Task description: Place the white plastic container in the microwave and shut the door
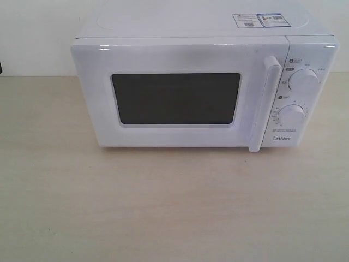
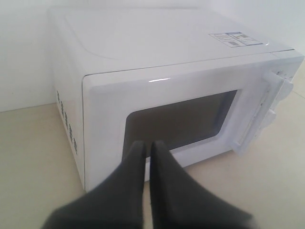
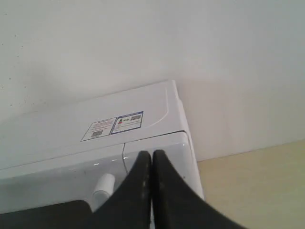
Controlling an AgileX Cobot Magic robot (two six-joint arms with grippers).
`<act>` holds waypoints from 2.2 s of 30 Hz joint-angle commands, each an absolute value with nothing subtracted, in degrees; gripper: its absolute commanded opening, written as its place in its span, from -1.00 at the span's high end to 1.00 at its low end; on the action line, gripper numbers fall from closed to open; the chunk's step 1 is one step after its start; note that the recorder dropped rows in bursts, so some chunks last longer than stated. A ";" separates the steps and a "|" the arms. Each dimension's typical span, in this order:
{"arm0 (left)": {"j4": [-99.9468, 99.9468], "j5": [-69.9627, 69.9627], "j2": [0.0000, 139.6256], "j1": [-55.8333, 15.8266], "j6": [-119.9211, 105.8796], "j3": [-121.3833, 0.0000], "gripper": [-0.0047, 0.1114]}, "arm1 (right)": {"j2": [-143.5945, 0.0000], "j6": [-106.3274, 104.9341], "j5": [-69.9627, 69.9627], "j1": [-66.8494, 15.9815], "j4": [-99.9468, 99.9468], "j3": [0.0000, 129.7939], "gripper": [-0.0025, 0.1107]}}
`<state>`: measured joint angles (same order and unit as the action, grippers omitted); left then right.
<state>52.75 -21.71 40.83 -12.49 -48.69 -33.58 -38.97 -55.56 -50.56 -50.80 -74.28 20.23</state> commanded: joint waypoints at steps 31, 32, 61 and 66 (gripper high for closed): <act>52.94 -20.74 40.44 -12.63 -48.23 -33.35 0.84 | -13.86 -76.88 2.97 -11.93 -72.60 20.02 0.96; 52.94 -20.74 40.44 -12.63 -48.23 -33.35 0.84 | -13.86 -74.22 4.01 -11.93 -68.68 20.02 0.96; 52.94 -20.74 40.44 -12.63 -48.23 -33.35 0.84 | -4.50 -8.69 14.00 -11.83 -3.65 20.02 0.96; 52.94 -20.74 40.44 -12.63 -48.23 -33.35 0.84 | -0.67 -9.09 15.97 -11.83 -2.37 18.37 0.96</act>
<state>52.75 -21.34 40.83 -12.49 -48.69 -33.58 -2.46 -8.52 14.97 -12.06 -3.46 19.76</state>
